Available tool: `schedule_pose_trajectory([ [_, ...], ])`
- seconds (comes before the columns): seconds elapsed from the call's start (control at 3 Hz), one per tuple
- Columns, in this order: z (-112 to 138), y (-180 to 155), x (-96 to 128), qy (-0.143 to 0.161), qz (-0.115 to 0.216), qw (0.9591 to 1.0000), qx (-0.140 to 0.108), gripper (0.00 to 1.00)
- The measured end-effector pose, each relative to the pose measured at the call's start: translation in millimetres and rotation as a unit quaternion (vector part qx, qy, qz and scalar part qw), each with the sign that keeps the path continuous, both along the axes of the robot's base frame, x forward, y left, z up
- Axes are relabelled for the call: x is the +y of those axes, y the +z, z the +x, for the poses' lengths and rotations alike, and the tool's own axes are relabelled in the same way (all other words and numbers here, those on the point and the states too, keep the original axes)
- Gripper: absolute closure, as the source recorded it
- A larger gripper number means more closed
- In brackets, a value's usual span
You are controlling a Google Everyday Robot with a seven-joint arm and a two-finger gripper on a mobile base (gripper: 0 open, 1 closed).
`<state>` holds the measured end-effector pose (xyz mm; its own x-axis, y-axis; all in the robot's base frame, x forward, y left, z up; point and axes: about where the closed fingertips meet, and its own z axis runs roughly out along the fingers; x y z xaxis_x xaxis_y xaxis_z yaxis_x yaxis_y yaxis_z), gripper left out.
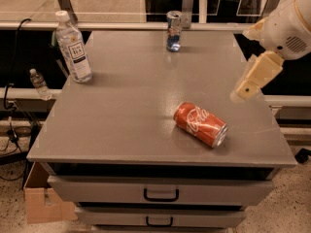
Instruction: Move redbull can near coke can
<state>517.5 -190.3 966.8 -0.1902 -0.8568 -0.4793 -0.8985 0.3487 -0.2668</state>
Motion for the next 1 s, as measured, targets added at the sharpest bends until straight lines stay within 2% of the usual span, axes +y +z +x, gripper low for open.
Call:
schedule_pose_trajectory([
  [0.33, 50.7, 10.7, 12.1, -0.011, 0.059, 0.9976, -0.035, 0.00],
  [0.67, 77.7, 30.3, 27.1, -0.016, 0.113, 0.9925, -0.043, 0.00],
  [1.0, 77.9, 30.1, 27.5, -0.016, 0.115, 0.9923, -0.042, 0.00],
])
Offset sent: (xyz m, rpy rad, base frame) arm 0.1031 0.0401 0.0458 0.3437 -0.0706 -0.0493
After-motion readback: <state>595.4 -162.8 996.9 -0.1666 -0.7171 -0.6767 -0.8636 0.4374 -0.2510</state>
